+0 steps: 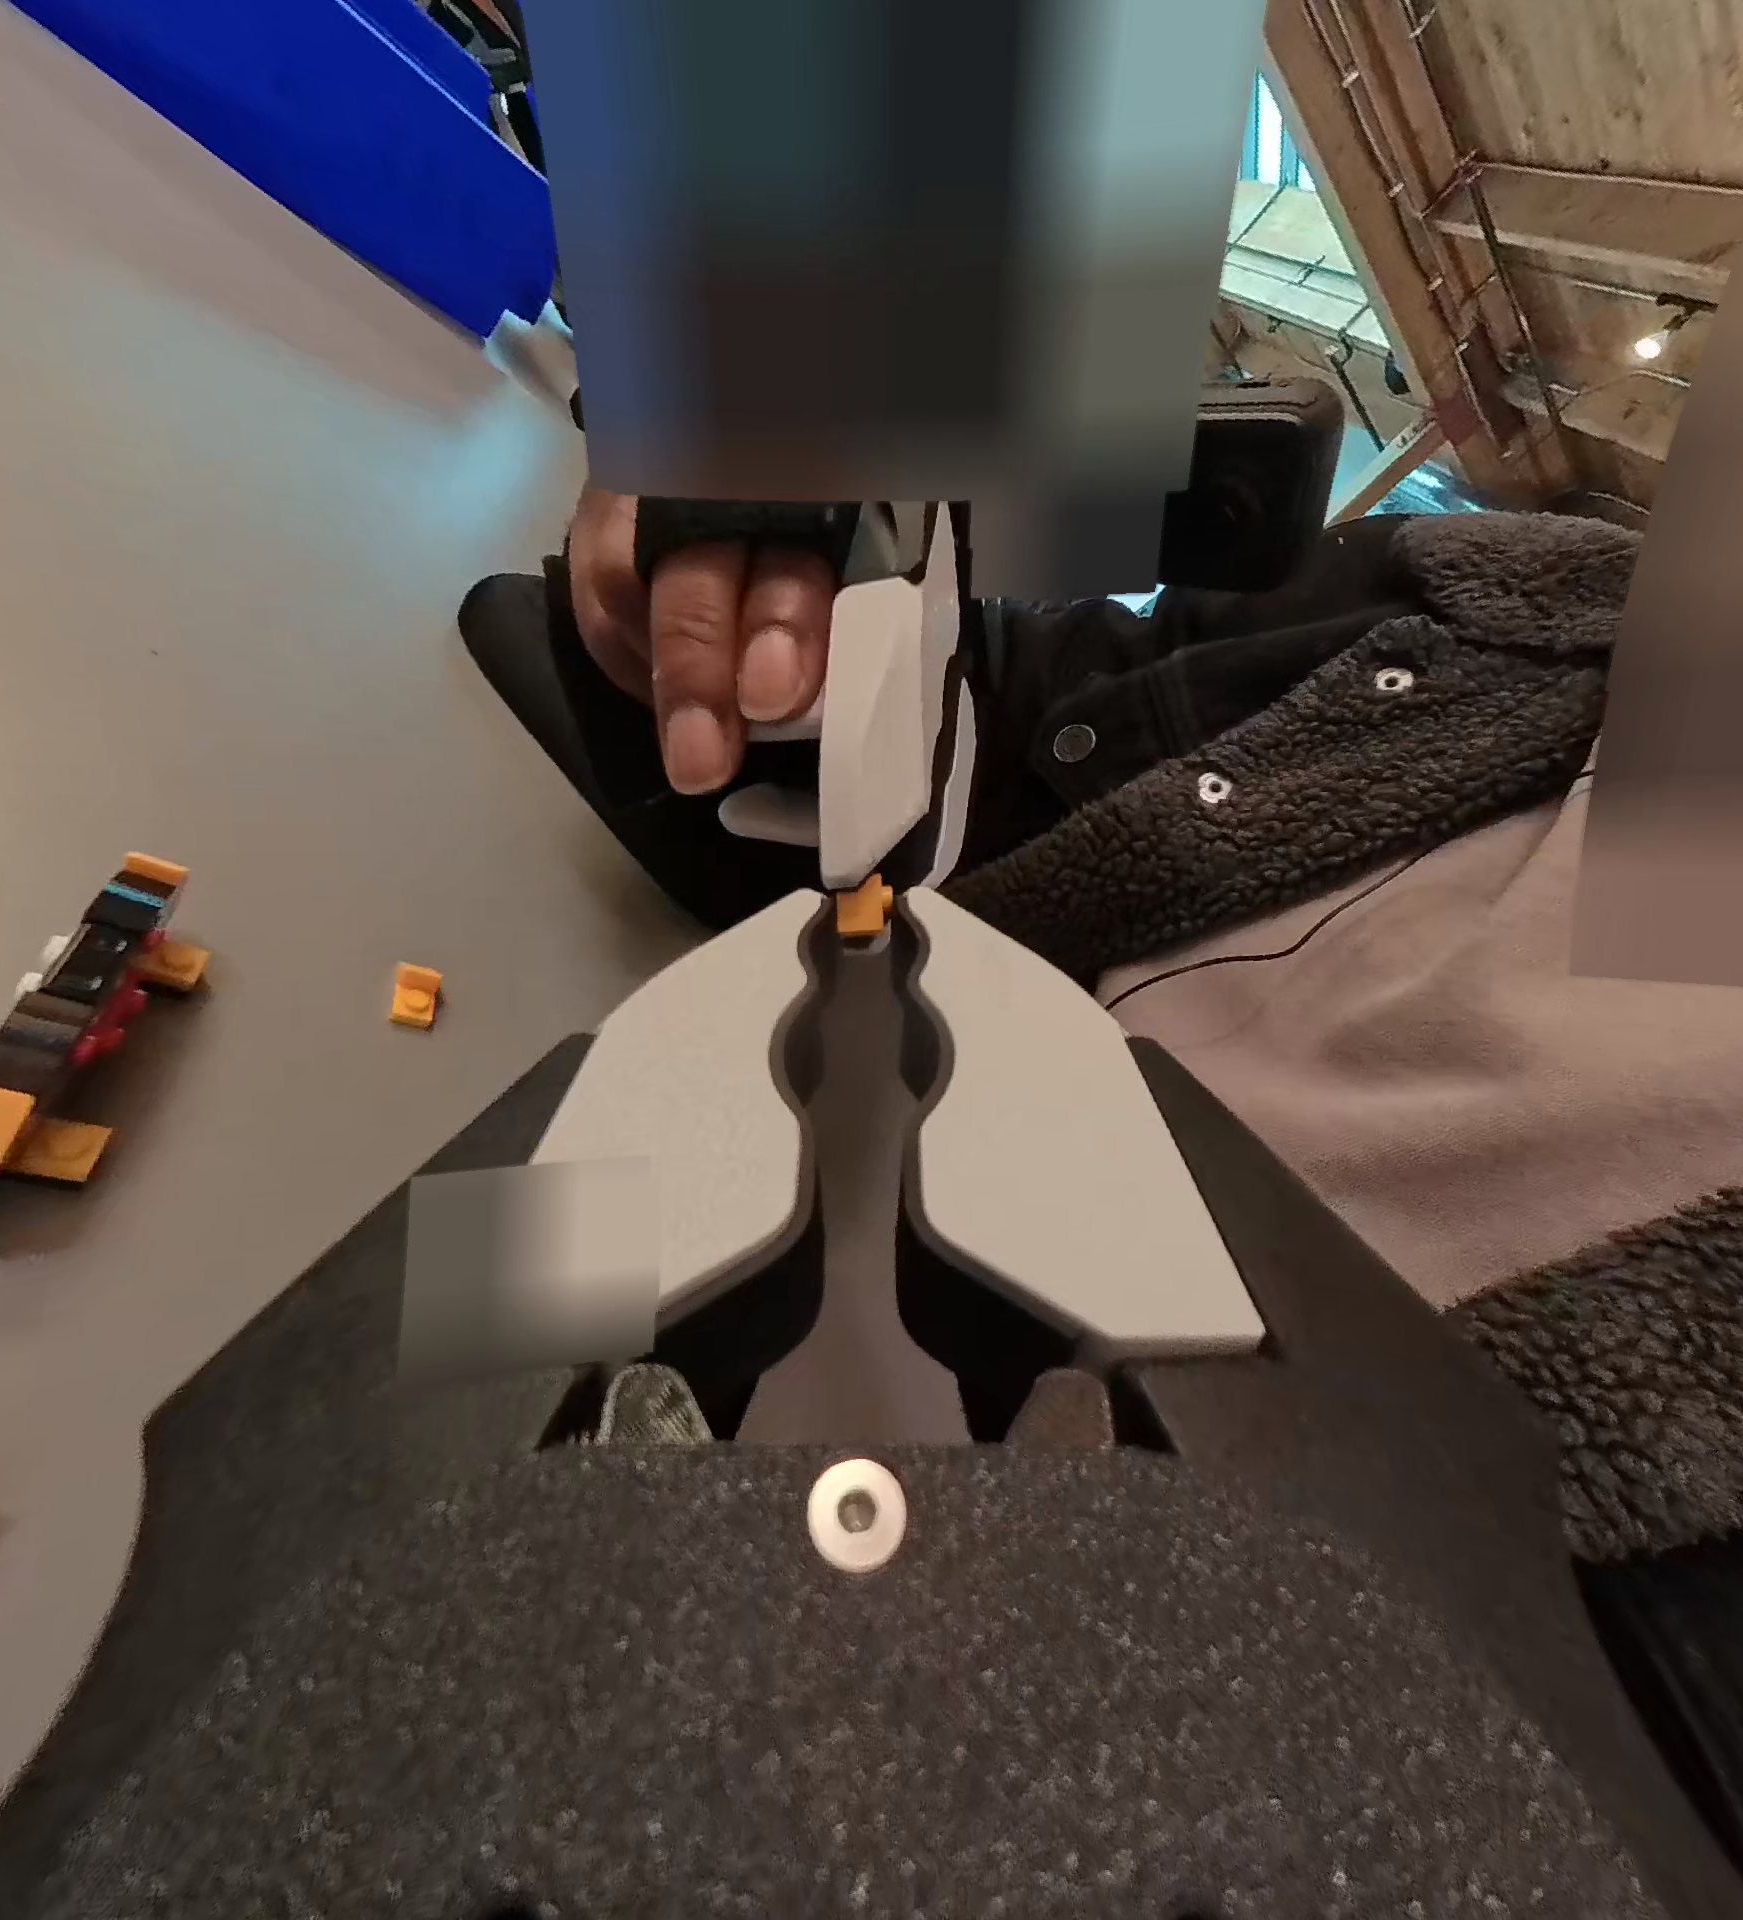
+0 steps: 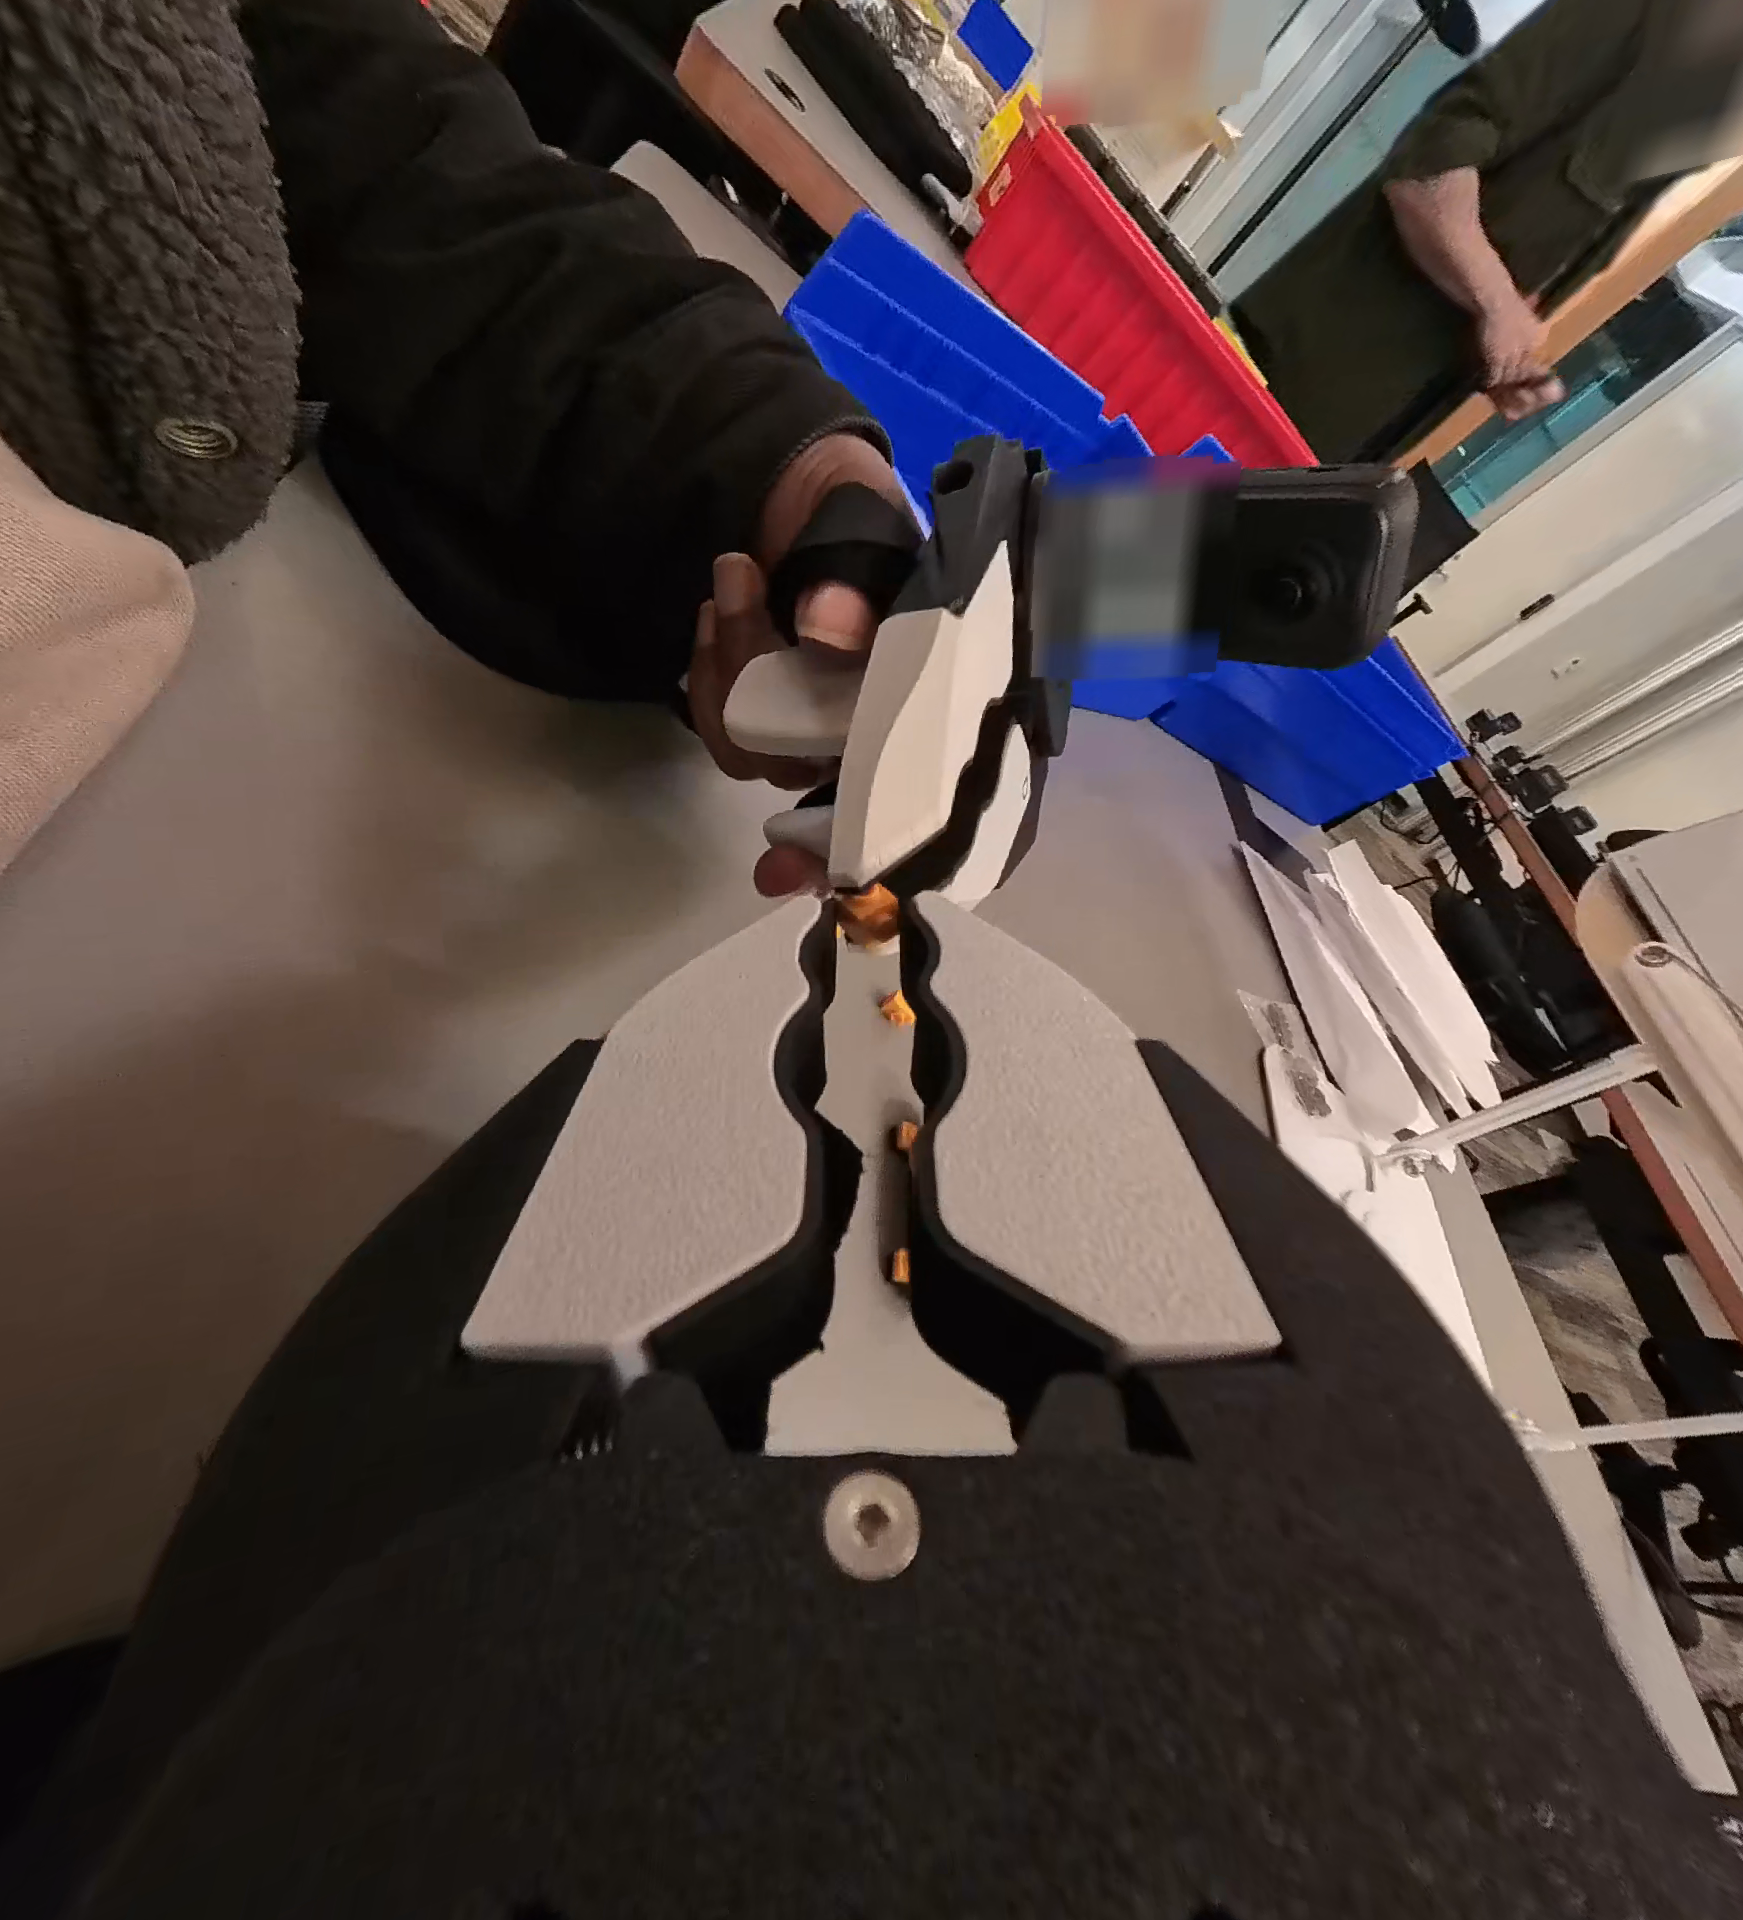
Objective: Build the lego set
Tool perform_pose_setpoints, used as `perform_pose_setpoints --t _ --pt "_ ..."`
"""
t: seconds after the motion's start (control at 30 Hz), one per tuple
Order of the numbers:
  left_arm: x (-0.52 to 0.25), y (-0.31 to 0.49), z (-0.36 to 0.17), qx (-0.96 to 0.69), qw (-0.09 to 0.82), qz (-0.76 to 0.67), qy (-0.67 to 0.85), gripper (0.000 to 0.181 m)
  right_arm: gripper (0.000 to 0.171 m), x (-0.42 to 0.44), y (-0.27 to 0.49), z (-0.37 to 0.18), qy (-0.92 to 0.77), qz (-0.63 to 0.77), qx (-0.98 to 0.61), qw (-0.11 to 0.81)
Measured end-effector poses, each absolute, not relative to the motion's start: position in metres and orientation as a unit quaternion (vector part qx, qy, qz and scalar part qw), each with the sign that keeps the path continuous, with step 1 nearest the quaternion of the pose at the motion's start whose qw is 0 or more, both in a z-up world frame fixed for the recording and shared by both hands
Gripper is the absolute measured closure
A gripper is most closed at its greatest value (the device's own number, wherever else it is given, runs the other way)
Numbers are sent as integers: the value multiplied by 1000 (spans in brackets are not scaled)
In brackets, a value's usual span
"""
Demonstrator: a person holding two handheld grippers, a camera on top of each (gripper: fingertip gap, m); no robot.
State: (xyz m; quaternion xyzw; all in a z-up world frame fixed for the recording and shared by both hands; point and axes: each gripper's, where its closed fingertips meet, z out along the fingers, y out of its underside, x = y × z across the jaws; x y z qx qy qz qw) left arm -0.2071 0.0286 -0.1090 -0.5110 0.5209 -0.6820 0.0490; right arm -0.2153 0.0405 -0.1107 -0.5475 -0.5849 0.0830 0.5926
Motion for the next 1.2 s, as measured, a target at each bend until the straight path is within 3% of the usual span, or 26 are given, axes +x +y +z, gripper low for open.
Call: perform_pose_setpoints --t 0.13,0.43,0.7,0.83,1.0,1.2 --pt "-203 35 -112 -530 69 -672 513 172 157 -204 46 -118 -579 85 -588 558" --pt "-193 49 -134 -584 136 -601 529 172 157 -152 60 -197 -559 158 -758 298" --pt "-197 57 -141 -595 168 -562 549 172 160 -160 65 -210 -567 178 -773 221" --pt "-198 59 -141 -597 178 -554 552 172 163 -164 65 -201 -542 212 -774 248" --pt "-197 60 -128 -582 195 -572 545 172 163 -185 75 -120 -325 444 -737 393" --pt "-198 58 -119 -571 188 -600 528 171 163 -198 69 -105 -273 520 -714 381"
